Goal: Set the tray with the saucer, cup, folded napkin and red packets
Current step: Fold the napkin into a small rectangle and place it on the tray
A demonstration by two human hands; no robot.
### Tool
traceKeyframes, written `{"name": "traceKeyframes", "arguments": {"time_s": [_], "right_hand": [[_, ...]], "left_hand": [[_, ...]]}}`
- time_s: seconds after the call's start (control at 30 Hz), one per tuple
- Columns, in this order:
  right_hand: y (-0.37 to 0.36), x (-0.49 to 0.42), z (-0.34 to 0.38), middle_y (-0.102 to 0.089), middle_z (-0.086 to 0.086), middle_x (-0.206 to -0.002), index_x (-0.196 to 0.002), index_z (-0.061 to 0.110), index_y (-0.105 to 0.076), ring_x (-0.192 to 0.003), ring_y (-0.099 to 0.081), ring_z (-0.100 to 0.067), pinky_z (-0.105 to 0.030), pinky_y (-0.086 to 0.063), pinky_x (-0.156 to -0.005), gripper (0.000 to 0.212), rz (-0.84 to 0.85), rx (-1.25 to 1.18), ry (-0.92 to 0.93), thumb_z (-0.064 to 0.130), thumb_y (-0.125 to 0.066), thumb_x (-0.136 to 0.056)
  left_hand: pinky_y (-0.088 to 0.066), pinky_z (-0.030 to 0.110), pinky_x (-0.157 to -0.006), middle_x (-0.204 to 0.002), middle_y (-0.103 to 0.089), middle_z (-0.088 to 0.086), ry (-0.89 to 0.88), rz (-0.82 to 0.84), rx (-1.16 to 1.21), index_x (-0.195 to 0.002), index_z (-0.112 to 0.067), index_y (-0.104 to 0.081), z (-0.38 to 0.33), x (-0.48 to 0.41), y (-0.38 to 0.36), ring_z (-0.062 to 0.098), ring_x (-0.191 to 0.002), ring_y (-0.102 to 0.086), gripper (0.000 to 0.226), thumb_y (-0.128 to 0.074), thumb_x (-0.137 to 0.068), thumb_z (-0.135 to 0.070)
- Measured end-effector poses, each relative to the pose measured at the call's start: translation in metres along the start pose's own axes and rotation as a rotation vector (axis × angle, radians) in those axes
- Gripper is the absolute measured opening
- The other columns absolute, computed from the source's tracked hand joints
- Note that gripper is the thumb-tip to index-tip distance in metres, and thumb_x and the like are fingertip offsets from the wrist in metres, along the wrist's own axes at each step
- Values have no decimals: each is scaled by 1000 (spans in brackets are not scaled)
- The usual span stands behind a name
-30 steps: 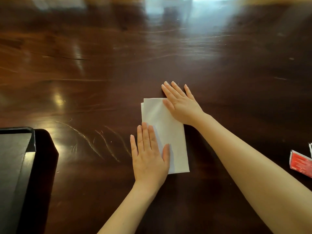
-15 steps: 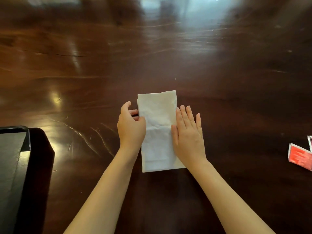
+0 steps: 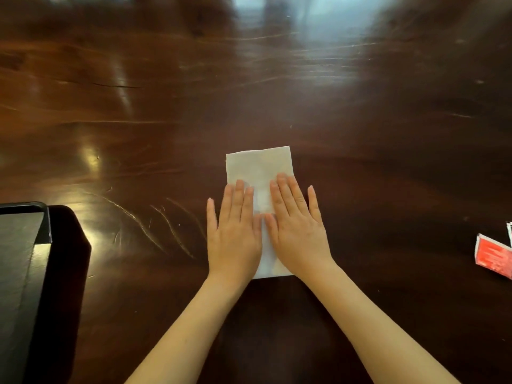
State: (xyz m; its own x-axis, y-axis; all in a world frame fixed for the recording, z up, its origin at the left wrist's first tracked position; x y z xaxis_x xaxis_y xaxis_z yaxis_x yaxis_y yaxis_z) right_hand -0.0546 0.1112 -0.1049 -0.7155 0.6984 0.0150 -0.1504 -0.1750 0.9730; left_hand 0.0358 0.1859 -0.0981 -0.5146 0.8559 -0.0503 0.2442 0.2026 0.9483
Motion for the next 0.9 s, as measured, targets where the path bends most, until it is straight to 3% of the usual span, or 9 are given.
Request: {"name": "traceKeyframes", "arguments": {"time_s": [0.17, 0.3, 0.43, 0.5, 0.57, 0.67, 0.77, 0.9], "right_hand": [[0, -1, -14, -3, -4, -158, -148, 12, -3, -146, 0, -18, -39, 11, -115, 67, 86, 64, -28, 53, -4, -95], [14, -3, -31, 1, 2, -160, -146, 20, 8, -144, 14, -13, -39, 14, -116, 62, 124, 71, -45, 50, 0, -93], [49, -18, -40, 1, 4, -158, -149, 17, -3, -143, 13, -9, -31, 9, -119, 63, -14, -110, -64, 45, -5, -93], [55, -32, -31, -3, 4, -158, -149, 16, -10, -144, 9, -9, -27, 8, -119, 58, 1, -178, 135, 40, -12, -96], [47, -42, -19, -1, 6, -157, -149, 21, -10, -143, 11, -6, -23, 13, -116, 53, 194, -151, 434, 35, -16, -99], [27, -58, -16, -1, 8, -158, -150, 25, -7, -141, 14, -3, -20, 23, -111, 51, 374, 4, 694, 34, -21, -102], [24, -87, -23, 3, 9, -159, -150, 27, 0, -142, 15, -4, -26, 21, -112, 52, 337, 116, 737, 37, -18, -101], [22, -113, -28, 4, 12, -158, -148, 33, 4, -144, 14, -7, -35, 17, -116, 51, 308, 177, 677, 39, -12, -101]], "left_hand": [[-8, 50, -117, -156, -20, 6, 61, 105, -152, -148, -11, -21, 9, 1, -8, 21, -144, -19, 64, -4, -96, -45], [-9, 54, -114, -154, -26, 7, 17, 140, -185, -146, -11, -23, 19, -1, -3, 22, -142, -24, 68, -3, -96, -50], [-16, 53, -115, -154, -24, 16, 70, 36, -156, -145, -3, -23, 12, 7, 16, 30, -143, -20, 65, -13, -96, -44], [-18, 50, -115, -154, -22, 16, -124, 58, -128, -146, -3, -24, -11, 28, 14, 31, -143, -19, 61, -22, -96, -39], [-18, 46, -112, -153, -27, 15, -277, 144, -113, -145, -5, -27, -23, 52, 4, 29, -142, -22, 58, -23, -98, -38], [-18, 45, -112, -154, -24, 12, -245, 203, -137, -146, -6, -26, -12, 62, -9, 28, -143, -20, 61, -22, -98, -43], [-16, 45, -112, -156, -19, 12, -247, 212, -147, -146, -6, -24, -9, 61, -11, 28, -144, -18, 63, -27, -96, -43], [-17, 45, -112, -156, -18, 11, -236, 250, -130, -147, -7, -22, -10, 62, -10, 28, -144, -17, 61, -18, -98, -43]]}}
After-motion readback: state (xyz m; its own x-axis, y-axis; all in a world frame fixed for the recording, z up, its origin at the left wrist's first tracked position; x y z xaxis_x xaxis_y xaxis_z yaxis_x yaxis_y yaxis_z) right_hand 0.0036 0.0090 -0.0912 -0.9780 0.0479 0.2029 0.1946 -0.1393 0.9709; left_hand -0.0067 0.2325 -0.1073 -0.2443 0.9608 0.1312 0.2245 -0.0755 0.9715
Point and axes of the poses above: each hand's wrist, its own x-axis away from the middle knuckle, its own y-axis out of the back of the hand, z = x × y, the point moved 1 cm from there along -x, towards the middle knuckle
